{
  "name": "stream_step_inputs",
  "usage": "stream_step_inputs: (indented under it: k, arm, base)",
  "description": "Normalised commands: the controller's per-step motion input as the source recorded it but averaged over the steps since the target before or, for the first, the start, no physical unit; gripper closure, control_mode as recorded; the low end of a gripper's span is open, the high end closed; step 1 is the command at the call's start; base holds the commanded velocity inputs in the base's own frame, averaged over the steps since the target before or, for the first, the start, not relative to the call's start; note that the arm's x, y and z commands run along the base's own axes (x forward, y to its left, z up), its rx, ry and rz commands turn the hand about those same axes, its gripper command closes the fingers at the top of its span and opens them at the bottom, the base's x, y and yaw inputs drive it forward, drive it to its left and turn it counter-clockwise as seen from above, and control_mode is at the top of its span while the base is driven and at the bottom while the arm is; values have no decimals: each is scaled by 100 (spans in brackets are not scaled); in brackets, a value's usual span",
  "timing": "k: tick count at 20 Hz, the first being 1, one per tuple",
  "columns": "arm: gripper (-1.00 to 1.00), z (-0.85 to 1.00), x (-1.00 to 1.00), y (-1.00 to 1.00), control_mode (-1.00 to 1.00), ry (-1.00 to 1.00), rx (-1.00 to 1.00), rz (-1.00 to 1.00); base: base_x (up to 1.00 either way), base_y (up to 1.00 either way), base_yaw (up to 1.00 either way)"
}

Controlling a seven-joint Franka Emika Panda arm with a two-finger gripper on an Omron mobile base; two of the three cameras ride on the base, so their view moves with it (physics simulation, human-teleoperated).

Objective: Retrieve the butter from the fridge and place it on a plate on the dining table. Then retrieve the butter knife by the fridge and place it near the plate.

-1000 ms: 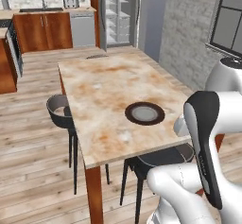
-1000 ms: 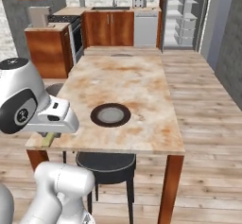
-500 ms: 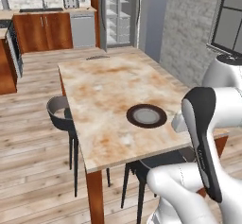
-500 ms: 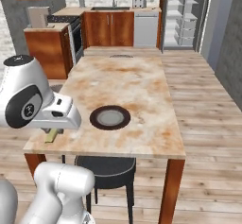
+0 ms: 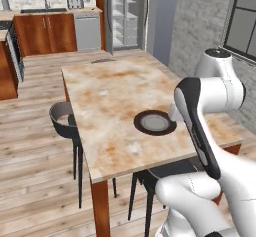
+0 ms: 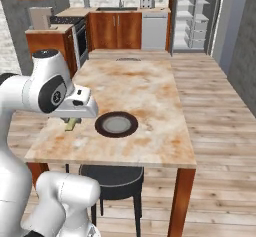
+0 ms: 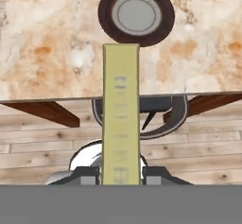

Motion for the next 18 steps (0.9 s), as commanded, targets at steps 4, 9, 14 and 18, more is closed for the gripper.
stream_step_inputs:
  k: [4,9,14,18]
  arm:
    - [100,-48,100,-1,-100,0,-2,-4]
    - [100,-60,100,-10,-100,2,-1,-6]
    - [100,-48,100,-27,-100,9,0,-7]
    - [100,-40,100,-22,-100,12,0,-8]
  base:
    - [0,0,0]
    - [0,0,0]
    - [0,0,0]
    - [0,0,0]
